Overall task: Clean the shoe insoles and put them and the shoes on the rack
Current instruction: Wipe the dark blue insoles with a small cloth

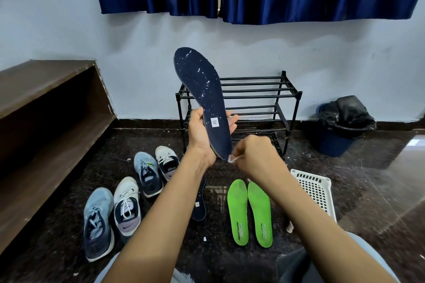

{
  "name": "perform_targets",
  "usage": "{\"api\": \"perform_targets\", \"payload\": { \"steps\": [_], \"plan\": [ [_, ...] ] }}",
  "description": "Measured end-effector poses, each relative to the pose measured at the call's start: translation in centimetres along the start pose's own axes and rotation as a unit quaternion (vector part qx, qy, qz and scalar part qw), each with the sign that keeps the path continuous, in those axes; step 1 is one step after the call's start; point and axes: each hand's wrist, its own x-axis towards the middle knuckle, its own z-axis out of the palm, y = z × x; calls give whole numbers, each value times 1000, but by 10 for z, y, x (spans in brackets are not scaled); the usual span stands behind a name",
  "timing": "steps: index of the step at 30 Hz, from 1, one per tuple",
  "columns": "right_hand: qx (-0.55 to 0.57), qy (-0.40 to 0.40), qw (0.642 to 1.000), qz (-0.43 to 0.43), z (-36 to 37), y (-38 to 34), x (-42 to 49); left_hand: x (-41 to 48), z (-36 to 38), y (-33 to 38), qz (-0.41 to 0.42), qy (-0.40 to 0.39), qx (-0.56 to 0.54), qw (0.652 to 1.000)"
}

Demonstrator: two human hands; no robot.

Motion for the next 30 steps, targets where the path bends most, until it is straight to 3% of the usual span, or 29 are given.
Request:
{"api": "perform_targets", "payload": {
  "steps": [3,6,8,10,18,21,24,26,28,30],
  "plan": [
    [-36,135,990,-20,-13,5,2,1,1,2,12,-9,2,1000],
    [34,235,961,-141,-14,0,6,-2,4,0,-5,-41,13,999],
    [33,204,955,-212,-5,-1,10,-4,7,-1,-19,-49,15,999],
    [12,148,964,-220,3,-1,12,-3,6,-2,-17,-43,5,999],
    [-105,5,993,-53,-2,1,-1,2,-1,6,5,-27,-30,999],
    [30,45,998,-26,-16,4,0,4,-5,11,20,-31,-42,998],
    [208,104,973,2,-23,9,7,4,-5,10,23,-29,-46,998],
    [348,87,933,22,-23,10,10,3,-4,9,14,-31,-45,998],
    [491,36,869,38,-22,8,10,2,-1,8,2,-38,-51,998],
    [553,-9,832,46,-22,5,9,0,1,8,-2,-47,-54,997]
  ]
}}
